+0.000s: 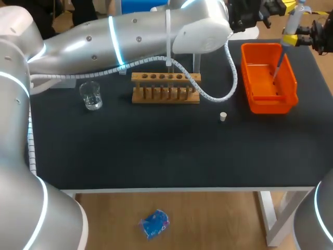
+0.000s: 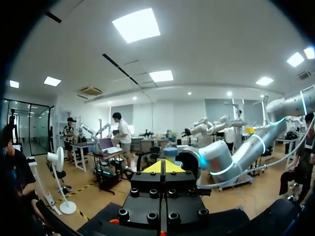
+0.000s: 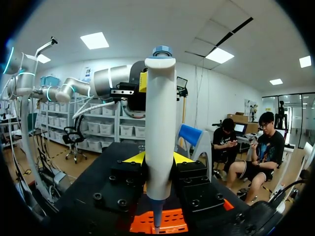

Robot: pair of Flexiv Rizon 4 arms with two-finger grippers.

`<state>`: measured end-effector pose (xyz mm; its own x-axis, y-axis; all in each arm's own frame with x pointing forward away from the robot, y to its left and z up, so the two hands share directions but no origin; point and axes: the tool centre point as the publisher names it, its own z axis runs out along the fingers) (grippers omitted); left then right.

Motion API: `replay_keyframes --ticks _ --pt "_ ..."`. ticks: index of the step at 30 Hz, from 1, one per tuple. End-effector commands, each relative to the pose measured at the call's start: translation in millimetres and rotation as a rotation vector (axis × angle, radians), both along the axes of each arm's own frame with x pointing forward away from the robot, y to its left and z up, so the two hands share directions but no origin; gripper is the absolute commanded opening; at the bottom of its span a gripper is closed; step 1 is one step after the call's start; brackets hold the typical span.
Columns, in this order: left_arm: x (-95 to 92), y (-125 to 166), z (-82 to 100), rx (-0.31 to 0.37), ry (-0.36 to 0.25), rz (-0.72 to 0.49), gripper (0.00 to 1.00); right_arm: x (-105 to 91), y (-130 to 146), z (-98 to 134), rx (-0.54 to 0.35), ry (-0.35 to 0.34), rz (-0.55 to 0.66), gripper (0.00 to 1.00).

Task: Invert the test tube, pick up the pipette, mount the tip to pipette, aspirate from beaker and dispense into the tube, eject the tip, return the pipette, and cap with the stopper.

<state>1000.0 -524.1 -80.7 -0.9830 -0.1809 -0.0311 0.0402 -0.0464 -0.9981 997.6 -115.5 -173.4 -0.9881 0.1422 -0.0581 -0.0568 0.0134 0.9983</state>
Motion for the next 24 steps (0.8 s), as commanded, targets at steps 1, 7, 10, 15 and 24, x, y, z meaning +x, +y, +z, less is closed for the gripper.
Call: replay_keyframes --ticks 1,7,10,15,24 --pt "-1.5 -6 -9.0 0.005 0.004 0.049 0.00 1.1 0 7 0.000 -0.001 0.007 0.00" --pt "-0.8 -7 -14.1 0.016 0.013 0.054 0.00 1.1 0 7 0.000 -0.001 0.007 0.00" --pt "0.1 -7 -16.8 0.015 0.019 0.057 0.00 1.1 0 7 0.000 -0.001 0.007 0.00" --pt "1.2 -7 -21.1 0.014 0.028 0.061 0.00 1.1 0 7 0.000 -0.001 0.007 0.00" --pt "2.0 -8 -25.0 0.015 0.039 0.064 0.00 1.1 0 7 0.000 -0.001 0.007 0.00"
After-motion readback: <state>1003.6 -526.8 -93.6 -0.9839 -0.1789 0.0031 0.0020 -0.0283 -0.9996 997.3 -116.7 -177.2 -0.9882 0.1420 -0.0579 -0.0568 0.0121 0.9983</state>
